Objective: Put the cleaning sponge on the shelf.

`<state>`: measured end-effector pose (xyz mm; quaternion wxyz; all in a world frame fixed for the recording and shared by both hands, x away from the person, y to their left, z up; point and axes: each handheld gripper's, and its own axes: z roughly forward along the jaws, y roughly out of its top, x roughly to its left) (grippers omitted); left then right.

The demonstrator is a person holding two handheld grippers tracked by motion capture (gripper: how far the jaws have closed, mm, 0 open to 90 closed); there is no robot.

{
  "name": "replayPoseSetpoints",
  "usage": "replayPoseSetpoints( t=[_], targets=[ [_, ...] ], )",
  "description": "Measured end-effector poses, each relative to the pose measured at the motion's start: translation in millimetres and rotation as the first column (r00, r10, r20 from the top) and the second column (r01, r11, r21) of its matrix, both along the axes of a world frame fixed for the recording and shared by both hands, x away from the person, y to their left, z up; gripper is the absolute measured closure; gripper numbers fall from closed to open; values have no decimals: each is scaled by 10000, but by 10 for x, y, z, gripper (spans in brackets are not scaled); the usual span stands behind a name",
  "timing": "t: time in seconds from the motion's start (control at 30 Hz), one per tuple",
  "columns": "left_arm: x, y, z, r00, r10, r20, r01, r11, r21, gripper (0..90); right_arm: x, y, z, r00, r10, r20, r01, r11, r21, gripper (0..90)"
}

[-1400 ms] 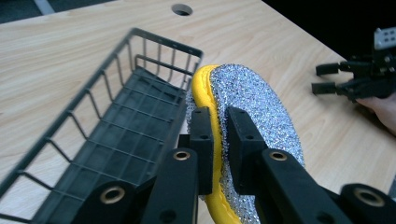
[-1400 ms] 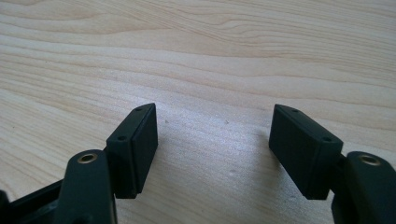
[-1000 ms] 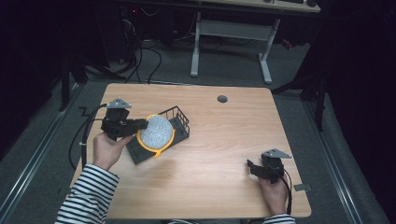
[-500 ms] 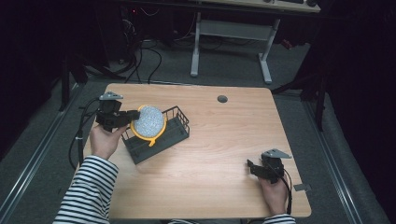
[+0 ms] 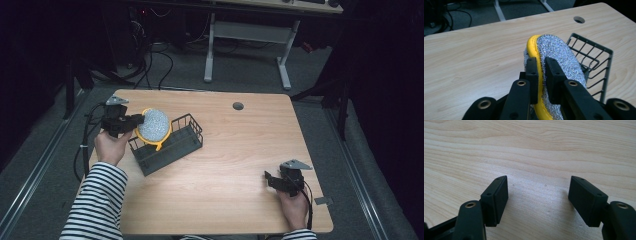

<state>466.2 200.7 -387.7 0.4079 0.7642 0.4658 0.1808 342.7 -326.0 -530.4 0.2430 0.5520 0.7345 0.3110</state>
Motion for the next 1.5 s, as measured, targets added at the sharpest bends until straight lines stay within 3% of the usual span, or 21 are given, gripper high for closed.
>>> replayPoseSetpoints(
  t=[0.1, 0.43, 0.77, 1.17, 1.37, 1.47, 1.5],
  targets=[
    [15, 1, -27, 10000, 5, -97, -5, 10000, 50, 819, 0, -1, 0, 10000, 2, 1, -2, 10000, 1, 324],
    [-80, -93, -56, 9994, -234, 251, 217, 9976, 658, 814, 0, -1, 0, 10000, -3, 5, 3, 10000, -1, 324],
    [-156, -176, -107, 9976, -597, 365, 566, 9951, 807, 805, 0, -2, 0, 10000, 1, 6, -1, 10000, 5, 324],
    [-226, -219, -203, 9968, -787, 154, 767, 9917, 1028, 782, 1, -2, -1, 10000, 13, 9, -13, 10000, 4, 323],
    [-256, -218, -246, 9969, -786, 94, 776, 9934, 847, 765, 0, -1, 0, 10000, 7, 3, -7, 10000, -1, 323],
    [-261, -195, -238, 9973, -734, 43, 730, 9956, 583, 717, 0, -1, 0, 10000, 6, 3, -6, 10000, 0, 323],
    [-263, -175, -229, 9970, -774, 12, 773, 9966, 289, 673, 0, -1, 0, 10000, 6, 3, -6, 10000, -1, 323]
  ],
)
